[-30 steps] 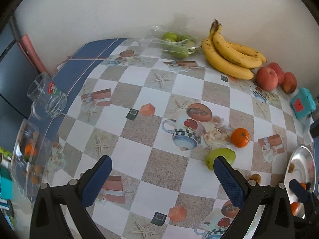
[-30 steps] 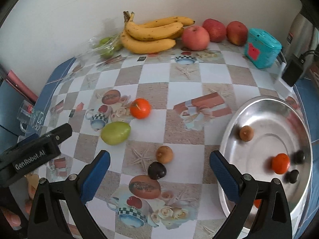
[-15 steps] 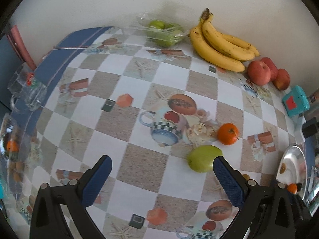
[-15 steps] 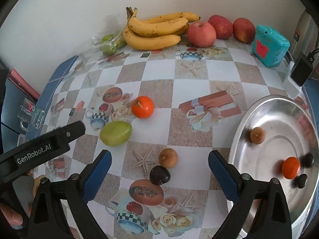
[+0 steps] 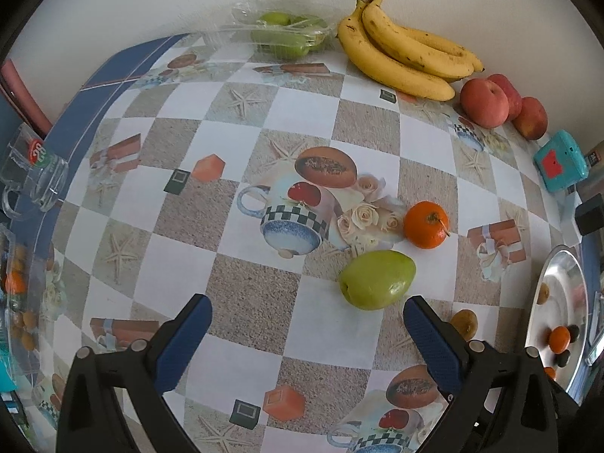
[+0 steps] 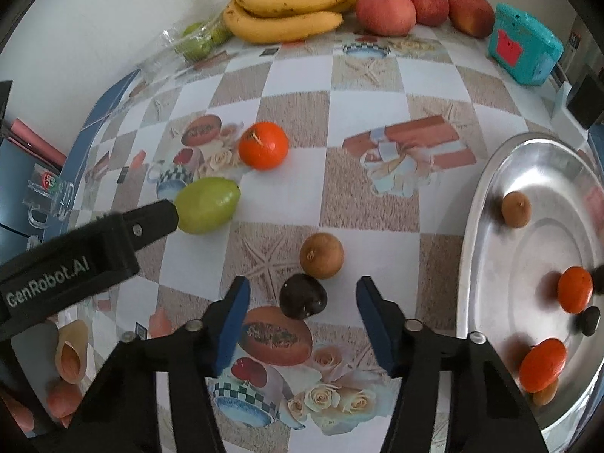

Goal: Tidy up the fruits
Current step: 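Grasp a dark plum with the right gripper while the left tool approaches a kiwi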

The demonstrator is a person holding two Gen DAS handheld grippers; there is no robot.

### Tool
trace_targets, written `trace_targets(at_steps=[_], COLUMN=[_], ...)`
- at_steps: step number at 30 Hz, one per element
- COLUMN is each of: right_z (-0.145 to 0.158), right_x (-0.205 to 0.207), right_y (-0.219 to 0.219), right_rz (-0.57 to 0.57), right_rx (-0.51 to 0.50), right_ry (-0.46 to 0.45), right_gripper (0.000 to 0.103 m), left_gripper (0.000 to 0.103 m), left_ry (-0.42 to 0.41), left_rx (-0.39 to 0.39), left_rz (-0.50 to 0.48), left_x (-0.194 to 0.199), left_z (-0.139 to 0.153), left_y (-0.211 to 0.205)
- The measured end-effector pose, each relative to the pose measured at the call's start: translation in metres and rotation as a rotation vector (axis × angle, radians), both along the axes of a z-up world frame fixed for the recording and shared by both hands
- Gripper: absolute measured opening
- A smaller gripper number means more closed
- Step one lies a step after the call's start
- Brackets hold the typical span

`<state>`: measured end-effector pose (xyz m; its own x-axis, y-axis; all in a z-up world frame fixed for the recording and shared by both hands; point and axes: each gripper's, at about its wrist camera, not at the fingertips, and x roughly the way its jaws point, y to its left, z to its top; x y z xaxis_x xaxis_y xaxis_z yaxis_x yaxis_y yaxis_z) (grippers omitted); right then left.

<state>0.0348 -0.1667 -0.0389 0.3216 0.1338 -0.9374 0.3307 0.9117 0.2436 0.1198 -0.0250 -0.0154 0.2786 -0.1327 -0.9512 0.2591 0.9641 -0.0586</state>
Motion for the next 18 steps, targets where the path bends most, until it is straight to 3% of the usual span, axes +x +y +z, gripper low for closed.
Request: trace_targets(at_steps=[6,9,18], right_z=[-0.0041,-0.0058,-0.0056], right_x=[0.0002,0.0002,-0.0009], right_y=[0.0015,0.0012,0.0016], right_rz=[0.006,0.005,0.013], right_rx=[0.007,0.012,0.021], right_ry=[0.015,0.018,0.015], right_gripper=[0.045,0.036,0.028], left_gripper=[0.102,0.102,0.102], left_ry=[0.002,0.001,0.0], left_rx=[0.004,0.006,0.006], left_rz=[-0.009,-0.011,-0.009], left_x=[-0.0002,-0.0001,0.0003], left_z=[-0.0012,-0.0011,-0.0006], left_y=[-0.0021,-0.0026,-0.0029])
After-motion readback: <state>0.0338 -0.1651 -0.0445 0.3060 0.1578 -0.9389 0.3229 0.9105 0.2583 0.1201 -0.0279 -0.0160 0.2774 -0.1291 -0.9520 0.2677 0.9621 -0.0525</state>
